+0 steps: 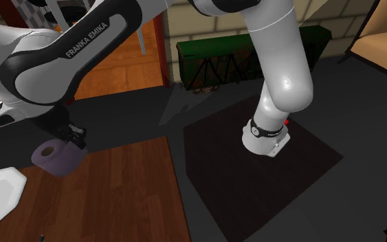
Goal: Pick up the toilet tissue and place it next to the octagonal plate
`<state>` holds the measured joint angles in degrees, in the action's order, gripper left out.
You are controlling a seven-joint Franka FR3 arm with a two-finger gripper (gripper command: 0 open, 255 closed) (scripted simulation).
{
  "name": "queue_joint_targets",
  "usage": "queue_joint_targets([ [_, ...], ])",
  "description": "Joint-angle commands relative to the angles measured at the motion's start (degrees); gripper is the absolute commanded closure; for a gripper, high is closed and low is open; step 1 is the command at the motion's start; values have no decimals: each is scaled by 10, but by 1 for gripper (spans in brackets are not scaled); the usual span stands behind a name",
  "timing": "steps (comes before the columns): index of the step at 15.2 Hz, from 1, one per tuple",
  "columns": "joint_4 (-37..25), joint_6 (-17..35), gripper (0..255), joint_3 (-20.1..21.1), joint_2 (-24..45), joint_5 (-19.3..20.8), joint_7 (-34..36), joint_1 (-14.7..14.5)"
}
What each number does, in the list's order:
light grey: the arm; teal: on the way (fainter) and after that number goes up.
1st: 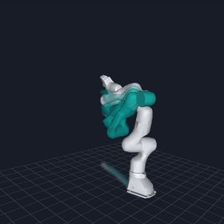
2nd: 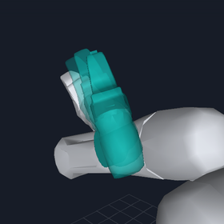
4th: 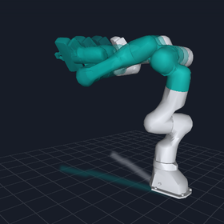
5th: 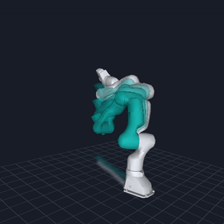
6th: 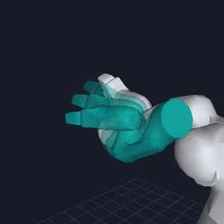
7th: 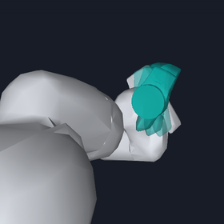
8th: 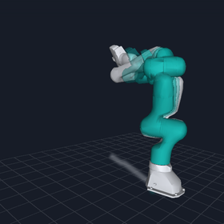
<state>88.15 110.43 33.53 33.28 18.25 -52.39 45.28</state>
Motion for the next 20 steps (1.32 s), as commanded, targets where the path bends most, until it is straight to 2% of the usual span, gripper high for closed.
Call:
queue_joint_targets([
  [1,-8,-14,255,3,-7,-4,-2,1],
  [20,-113,-142,255,16,-37,-25,-18,-7],
])
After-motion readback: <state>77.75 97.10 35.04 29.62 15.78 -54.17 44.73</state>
